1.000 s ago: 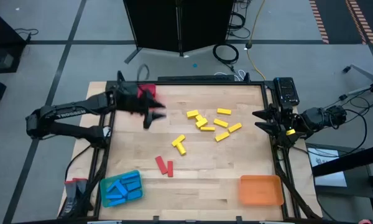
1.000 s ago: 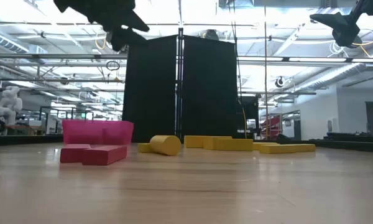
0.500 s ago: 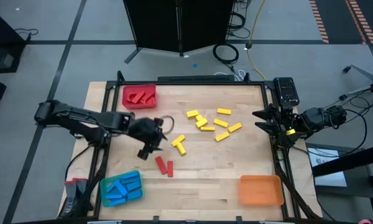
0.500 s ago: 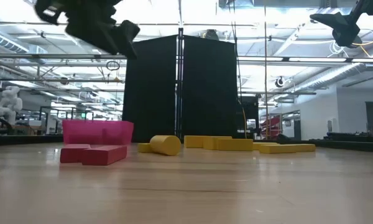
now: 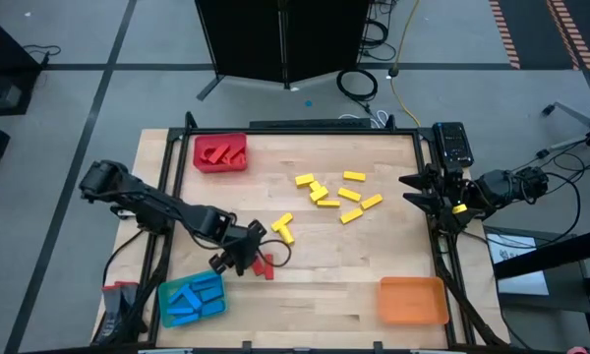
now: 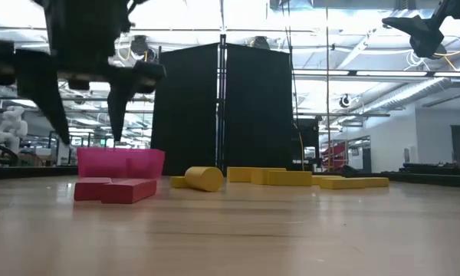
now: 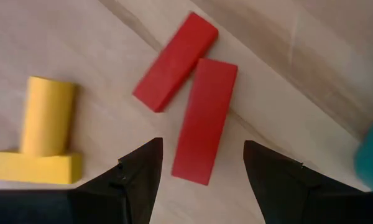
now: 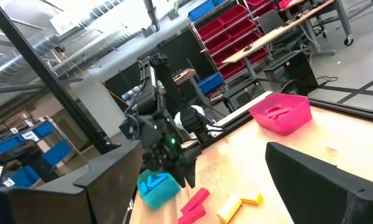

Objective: Sort blocks
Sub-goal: Put the red block into the red bin

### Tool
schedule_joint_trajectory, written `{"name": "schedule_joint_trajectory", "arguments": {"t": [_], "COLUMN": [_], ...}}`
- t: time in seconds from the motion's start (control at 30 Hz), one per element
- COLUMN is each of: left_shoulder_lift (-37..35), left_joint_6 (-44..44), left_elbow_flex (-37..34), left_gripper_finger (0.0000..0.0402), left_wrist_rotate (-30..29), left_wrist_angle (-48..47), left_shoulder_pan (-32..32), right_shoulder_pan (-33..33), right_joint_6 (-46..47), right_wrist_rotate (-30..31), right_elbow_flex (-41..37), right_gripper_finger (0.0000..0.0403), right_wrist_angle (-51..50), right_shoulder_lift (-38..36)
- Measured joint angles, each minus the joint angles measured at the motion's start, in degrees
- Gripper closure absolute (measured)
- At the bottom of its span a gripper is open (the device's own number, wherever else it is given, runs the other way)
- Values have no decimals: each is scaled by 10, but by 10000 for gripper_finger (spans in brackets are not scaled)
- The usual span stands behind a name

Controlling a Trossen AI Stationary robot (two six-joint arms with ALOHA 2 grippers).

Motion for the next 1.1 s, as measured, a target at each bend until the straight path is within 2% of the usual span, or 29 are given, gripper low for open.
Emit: {"name": "schedule_joint_trajectory", "arguments": {"t": [0.27,0.43,0.7,0.87,0.97,1.1], "left_shoulder_lift": [61,83,106,111,111,112], "left_joint_6": [1,3,58,76,98,108], "left_elbow_flex": [0,0,1,2,2,1], "left_gripper_finger": [171,171,171,173,190,243], "left_wrist_rotate": [-16,-74,-27,-20,-12,-1], "left_wrist_angle": [3,25,27,32,31,28], "left_shoulder_pan": [-6,-6,-5,-5,-5,-5], "right_shoulder_pan": [0,0,0,0,0,0], "right_joint_6": [-3,0,1,0,0,6], "right_wrist_rotate": [0,-1,-1,-3,-3,-3], "right_elbow_flex": [0,0,0,0,0,0], "right_gripper_finger": [65,65,65,65,65,65], "right_wrist_angle": [-10,-16,-18,-19,-21,-33], "right_shoulder_lift": [0,0,0,0,0,0]}}
